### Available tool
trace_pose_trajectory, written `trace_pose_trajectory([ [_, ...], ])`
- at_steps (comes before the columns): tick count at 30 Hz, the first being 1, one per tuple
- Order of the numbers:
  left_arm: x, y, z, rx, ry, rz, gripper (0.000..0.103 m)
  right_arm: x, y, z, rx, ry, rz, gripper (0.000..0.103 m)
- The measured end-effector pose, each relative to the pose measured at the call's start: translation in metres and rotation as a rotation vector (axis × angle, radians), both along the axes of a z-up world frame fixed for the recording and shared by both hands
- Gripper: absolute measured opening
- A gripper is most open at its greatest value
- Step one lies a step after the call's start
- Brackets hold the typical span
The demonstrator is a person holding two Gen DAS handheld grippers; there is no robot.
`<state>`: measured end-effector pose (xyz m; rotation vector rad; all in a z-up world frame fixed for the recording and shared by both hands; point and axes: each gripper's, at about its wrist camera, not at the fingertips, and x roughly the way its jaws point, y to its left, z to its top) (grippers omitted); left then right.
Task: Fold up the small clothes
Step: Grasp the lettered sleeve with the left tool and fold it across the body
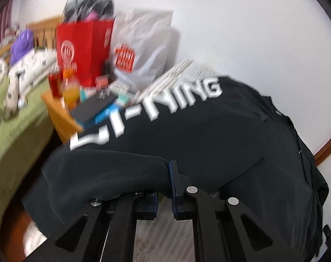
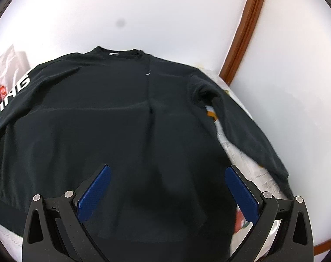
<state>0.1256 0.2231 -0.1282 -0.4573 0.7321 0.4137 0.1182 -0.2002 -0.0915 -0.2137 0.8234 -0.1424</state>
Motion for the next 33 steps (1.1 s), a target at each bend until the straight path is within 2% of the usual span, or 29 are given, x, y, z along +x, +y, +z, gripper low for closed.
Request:
trace_pose_trajectory([
  [3, 0.015, -0.01, 0.033, 0.071, -0.038, -0.029, 0.007, 0.013, -0.011, 0.006, -0.01, -0.014, 0.011, 0.103],
  [7, 0.055, -0.04, 0.079, 0.151, -0.091, -0.106, 0.006, 0.033, -0.033, 0.016, 0.03, -0.035, 0.039, 0.103],
  [12, 0.111, -0.095, 0.118, 0.185, -0.15, -0.224, 0.006, 0.048, -0.079, 0.029, 0.044, -0.074, -0.004, 0.103],
  [15, 0.15, -0.146, 0.134, 0.205, -0.185, -0.315, 0.006, 0.05, -0.106, 0.03, 0.052, -0.075, -0.022, 0.103],
  [20, 0.201, -0.223, 0.133, 0.213, -0.181, -0.479, 0.006, 0.05, -0.144, 0.018, 0.055, -0.045, -0.069, 0.103],
  [25, 0.246, -0.286, 0.104, 0.225, -0.105, -0.595, 0.006, 0.039, -0.164, -0.006, 0.103, -0.025, -0.075, 0.103],
  [30, 0.265, -0.307, 0.067, 0.192, -0.006, -0.628, 0.006, 0.028, -0.177, -0.024, 0.116, 0.003, -0.099, 0.103],
  [32, 0.265, -0.307, 0.06, 0.175, 0.009, -0.632, 0.007, 0.027, -0.178, -0.027, 0.116, 0.014, -0.102, 0.103],
  [33, 0.263, -0.308, 0.059, 0.167, 0.008, -0.638, 0.011, 0.027, -0.178, -0.028, 0.114, 0.015, -0.102, 0.103],
])
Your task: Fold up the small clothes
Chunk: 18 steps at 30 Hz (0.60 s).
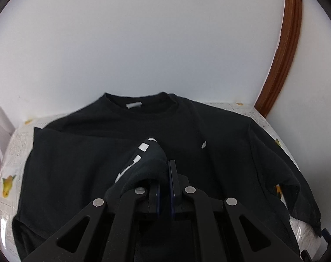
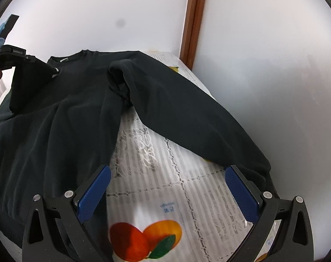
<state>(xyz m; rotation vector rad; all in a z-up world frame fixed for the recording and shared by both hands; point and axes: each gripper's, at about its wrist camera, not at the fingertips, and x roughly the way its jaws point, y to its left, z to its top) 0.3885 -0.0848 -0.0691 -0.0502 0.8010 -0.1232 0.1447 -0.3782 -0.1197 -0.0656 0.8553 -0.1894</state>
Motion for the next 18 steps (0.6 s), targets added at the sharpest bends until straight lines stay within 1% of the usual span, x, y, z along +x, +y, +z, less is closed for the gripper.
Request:
trace_pose_trajectory([
  [1, -0.004, -0.001, 0.001, -0.01, 0.004, -0.015, 0.015, 0.0, 0.0, 0.0, -0.004, 0.002, 0.0, 0.103],
  [2, -0.005, 0.0, 0.002, -0.015, 0.008, -0.023, 0.029, -0.001, 0.0, 0.0, -0.008, 0.002, -0.001, 0.103],
  [3, -0.009, 0.0, 0.004, -0.024, 0.009, -0.032, 0.051, 0.001, 0.002, 0.0, -0.01, 0.002, -0.004, 0.103],
  [4, -0.016, -0.002, 0.01, -0.039, 0.0, -0.043, 0.062, 0.001, 0.004, 0.001, -0.009, -0.001, -0.006, 0.103],
  [5, -0.021, -0.004, 0.017, -0.056, -0.017, -0.06, 0.076, 0.001, 0.007, 0.003, 0.002, 0.005, -0.011, 0.103],
  [7, -0.041, -0.008, 0.031, -0.079, -0.062, -0.114, 0.079, 0.0, 0.014, 0.007, 0.01, -0.006, 0.0, 0.103],
  [8, -0.052, -0.012, 0.038, -0.068, -0.077, -0.141, 0.084, 0.0, 0.021, 0.011, 0.01, -0.014, 0.009, 0.103],
  [9, -0.06, -0.014, 0.043, -0.055, -0.086, -0.156, 0.087, -0.002, 0.026, 0.014, 0.009, -0.019, 0.018, 0.103],
  [12, -0.086, -0.009, 0.058, -0.02, -0.124, -0.188, 0.087, -0.006, 0.047, 0.029, 0.017, -0.044, 0.061, 0.103],
  [13, -0.094, -0.003, 0.062, -0.012, -0.132, -0.181, 0.087, -0.006, 0.052, 0.032, 0.016, -0.052, 0.07, 0.103],
  [15, -0.104, 0.015, 0.068, -0.021, -0.138, -0.161, 0.087, -0.009, 0.068, 0.044, 0.003, -0.078, 0.096, 0.103],
  [18, -0.113, 0.051, 0.068, -0.011, -0.134, -0.094, 0.087, -0.006, 0.091, 0.056, -0.005, -0.104, 0.144, 0.102],
])
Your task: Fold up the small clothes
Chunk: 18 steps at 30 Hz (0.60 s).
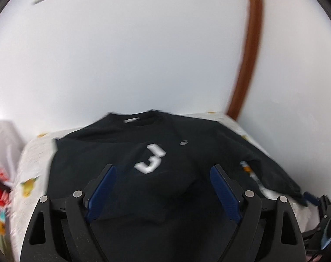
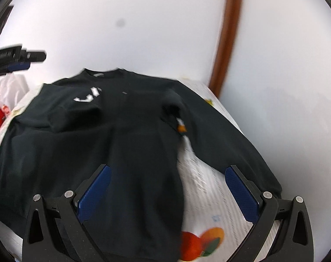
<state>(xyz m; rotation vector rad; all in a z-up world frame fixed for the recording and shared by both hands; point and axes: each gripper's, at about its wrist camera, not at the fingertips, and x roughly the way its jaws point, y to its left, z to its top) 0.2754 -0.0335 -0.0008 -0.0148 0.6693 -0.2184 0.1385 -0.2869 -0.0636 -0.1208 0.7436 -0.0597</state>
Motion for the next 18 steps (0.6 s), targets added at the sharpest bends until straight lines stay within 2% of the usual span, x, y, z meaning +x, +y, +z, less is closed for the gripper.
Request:
trace_pose_trajectory([
  [2, -0.005, 0.031, -0.006, 0.031, 0.003, 0.071, 0.087, 0.003, 0.017, 0.004, 0.0, -0.008, 0.039, 0.096],
  [4, -0.01, 0.065, -0.017, 0.065, 0.029, 0.16, 0.087, 0.016, 0.038, 0.006, -0.003, -0.003, 0.086, 0.082],
  [8, -0.023, 0.123, -0.049, 0.109, 0.105, 0.297, 0.087, 0.051, 0.087, 0.005, -0.004, 0.015, 0.171, 0.078],
  [11, -0.032, 0.15, -0.078, 0.12, 0.17, 0.328, 0.087, 0.078, 0.13, -0.003, 0.038, 0.032, 0.273, 0.079],
  [14, -0.043, 0.167, -0.106, 0.111, 0.226, 0.312, 0.087, 0.107, 0.172, -0.02, 0.091, 0.091, 0.402, 0.081],
  [18, -0.052, 0.17, -0.131, 0.116, 0.25, 0.285, 0.087, 0.138, 0.222, -0.049, 0.038, 0.148, 0.413, 0.081],
])
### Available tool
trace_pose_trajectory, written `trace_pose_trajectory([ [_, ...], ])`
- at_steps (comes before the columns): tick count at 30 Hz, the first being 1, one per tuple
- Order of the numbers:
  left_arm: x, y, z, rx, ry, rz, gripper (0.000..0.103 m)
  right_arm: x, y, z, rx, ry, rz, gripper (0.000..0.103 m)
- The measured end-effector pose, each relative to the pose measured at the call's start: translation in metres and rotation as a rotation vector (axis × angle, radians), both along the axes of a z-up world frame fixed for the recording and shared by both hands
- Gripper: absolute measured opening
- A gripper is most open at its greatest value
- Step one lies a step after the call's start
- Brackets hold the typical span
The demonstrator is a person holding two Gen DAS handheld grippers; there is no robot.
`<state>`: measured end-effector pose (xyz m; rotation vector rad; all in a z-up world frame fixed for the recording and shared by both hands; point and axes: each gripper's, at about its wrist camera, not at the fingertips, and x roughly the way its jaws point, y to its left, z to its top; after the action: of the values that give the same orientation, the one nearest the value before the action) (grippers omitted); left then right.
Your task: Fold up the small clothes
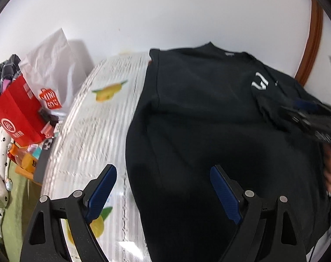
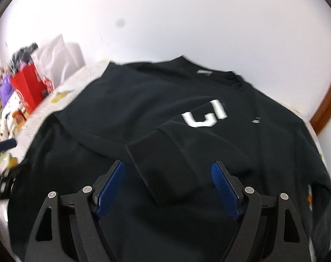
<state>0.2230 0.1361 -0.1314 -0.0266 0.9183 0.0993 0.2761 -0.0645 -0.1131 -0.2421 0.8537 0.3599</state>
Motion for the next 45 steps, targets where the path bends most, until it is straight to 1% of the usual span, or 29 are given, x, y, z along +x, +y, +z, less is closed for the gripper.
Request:
trace_pose_trajectory([
  [3, -0.002, -0.004, -0.01, 0.01, 0.02, 0.002, 0.087, 0.011, 0.021, -0.015, -0.04, 0.015, 0.013, 0.081],
  [4, -0.003, -0.005, -0.014, 0.006, 0.025, -0.001, 0.087, 0.016, 0.027, -0.021, -0.059, 0.022, 0.008, 0.078],
  [5, -0.004, -0.006, -0.016, -0.003, 0.029, -0.006, 0.087, 0.022, 0.031, -0.027, -0.071, 0.03, 0.007, 0.073],
  [7, -0.006, -0.007, -0.02, -0.011, 0.04, -0.012, 0.087, 0.026, 0.033, -0.032, -0.081, 0.038, 0.011, 0.031],
  [8, -0.006, -0.007, -0.022, -0.013, 0.041, -0.012, 0.087, 0.028, 0.03, -0.032, -0.07, 0.052, 0.031, 0.024],
  [9, -0.007, -0.007, -0.024, -0.014, 0.041, -0.01, 0.087, 0.028, 0.026, -0.029, -0.045, 0.063, 0.053, 0.009],
  [10, -0.007, -0.006, -0.026, -0.017, 0.041, -0.008, 0.087, 0.028, 0.018, -0.023, -0.008, 0.066, 0.069, 0.008],
  [12, -0.008, -0.004, -0.027, -0.024, 0.045, -0.001, 0.087, 0.03, 0.001, -0.009, 0.019, 0.039, 0.054, 0.008],
  [14, -0.009, 0.0, -0.029, -0.033, 0.05, 0.011, 0.087, 0.034, -0.025, 0.009, 0.053, 0.006, 0.015, 0.007],
  [17, -0.011, 0.003, -0.03, -0.048, 0.05, 0.027, 0.087, 0.049, -0.084, 0.038, 0.096, -0.038, -0.095, 0.007],
  [19, -0.012, 0.004, -0.031, -0.046, 0.05, 0.034, 0.087, 0.062, -0.123, 0.048, 0.098, -0.06, -0.19, 0.008],
  [21, -0.013, 0.004, -0.031, -0.047, 0.049, 0.037, 0.087, 0.076, -0.162, 0.051, 0.101, -0.057, -0.289, 0.008],
  [22, -0.014, 0.004, -0.031, -0.047, 0.05, 0.038, 0.087, 0.083, -0.18, 0.05, 0.085, -0.057, -0.343, 0.009],
  [23, -0.014, 0.004, -0.031, -0.048, 0.051, 0.039, 0.087, 0.089, -0.198, 0.047, 0.045, -0.064, -0.407, 0.01],
  [25, -0.013, 0.004, -0.03, -0.047, 0.054, 0.04, 0.087, 0.095, -0.219, 0.041, -0.005, -0.055, -0.479, 0.017],
  [26, -0.013, 0.004, -0.03, -0.045, 0.055, 0.041, 0.087, 0.095, -0.228, 0.038, -0.008, -0.046, -0.5, 0.018],
  [27, -0.014, 0.003, -0.03, -0.042, 0.055, 0.04, 0.087, 0.093, -0.232, 0.037, 0.005, -0.046, -0.501, 0.022],
  [28, -0.014, 0.003, -0.03, -0.039, 0.054, 0.039, 0.087, 0.09, -0.232, 0.036, 0.021, -0.049, -0.488, 0.03],
  [30, -0.014, 0.003, -0.029, -0.034, 0.055, 0.038, 0.087, 0.084, -0.223, 0.03, 0.022, -0.057, -0.439, 0.043],
  [32, -0.016, 0.002, -0.027, -0.03, 0.056, 0.035, 0.087, 0.08, -0.207, 0.021, -0.019, -0.074, -0.383, 0.043],
  [35, -0.021, 0.0, -0.023, -0.016, 0.052, 0.028, 0.087, 0.082, -0.187, 0.003, -0.074, -0.049, -0.326, 0.043],
  [36, -0.023, -0.001, -0.021, -0.012, 0.048, 0.024, 0.087, 0.087, -0.186, -0.006, -0.092, -0.032, -0.33, 0.043],
  [39, -0.031, 0.001, -0.016, -0.008, 0.042, 0.019, 0.087, 0.097, -0.189, -0.026, -0.161, 0.023, -0.411, 0.043],
  [41, -0.038, 0.003, -0.014, -0.013, 0.04, 0.024, 0.087, 0.09, -0.192, -0.02, -0.142, 0.026, -0.415, 0.043],
  [44, -0.047, 0.006, -0.013, -0.011, 0.036, 0.027, 0.087, 0.061, -0.192, 0.001, -0.098, 0.009, -0.389, 0.045],
  [45, -0.05, 0.007, -0.013, -0.014, 0.035, 0.026, 0.087, 0.051, -0.193, 0.004, -0.084, 0.003, -0.38, 0.049],
])
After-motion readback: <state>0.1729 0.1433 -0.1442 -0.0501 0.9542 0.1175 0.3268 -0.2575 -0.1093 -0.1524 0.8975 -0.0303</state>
